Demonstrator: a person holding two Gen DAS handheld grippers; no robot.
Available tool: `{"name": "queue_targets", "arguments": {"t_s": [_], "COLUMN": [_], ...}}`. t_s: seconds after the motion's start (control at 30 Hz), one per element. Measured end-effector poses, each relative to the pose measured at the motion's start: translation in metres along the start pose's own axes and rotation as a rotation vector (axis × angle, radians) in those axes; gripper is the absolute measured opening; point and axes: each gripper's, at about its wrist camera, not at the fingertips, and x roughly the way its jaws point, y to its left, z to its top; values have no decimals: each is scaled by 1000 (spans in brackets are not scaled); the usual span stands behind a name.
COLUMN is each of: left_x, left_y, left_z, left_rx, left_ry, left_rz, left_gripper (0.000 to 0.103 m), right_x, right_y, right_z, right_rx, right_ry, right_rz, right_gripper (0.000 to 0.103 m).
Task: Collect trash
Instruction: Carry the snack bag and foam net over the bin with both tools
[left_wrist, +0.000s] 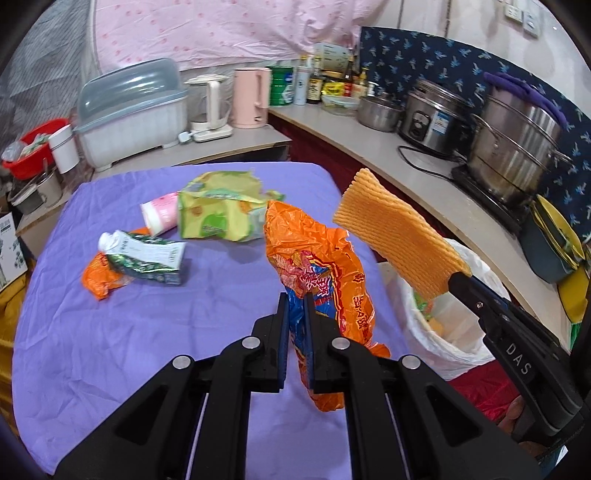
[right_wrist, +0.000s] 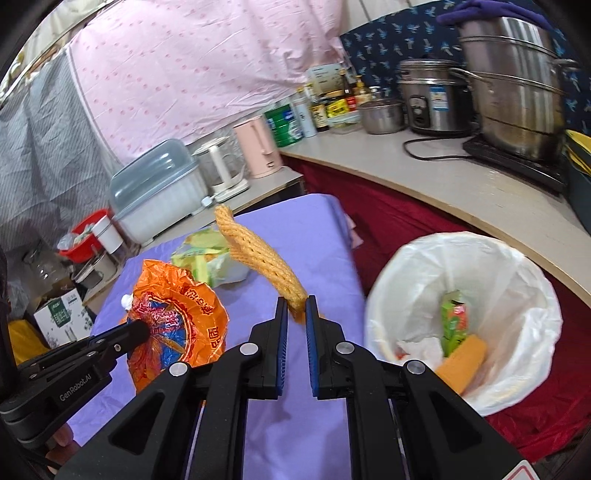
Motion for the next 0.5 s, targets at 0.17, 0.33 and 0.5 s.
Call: {"name": "queue_targets", "arguments": {"t_s": [0.17, 0.33, 0.5], "left_x": [7, 14, 24], "left_y": [-38, -77, -111], "left_z": [2, 0, 1], "left_rx": [42, 91, 134], "left_ry": [10, 20, 27], "left_rz": [-32, -74, -118], "left_gripper": [7, 7, 7], "right_x": [-20, -36, -48], "right_y": [-49, -100, -144], "right_z": [-4, -11, -23], "right_rx": [57, 126, 194], "right_ry": [-16, -26, -29], "right_rz": [-63, -130, -195], "right_gripper": [10, 10, 10]}}
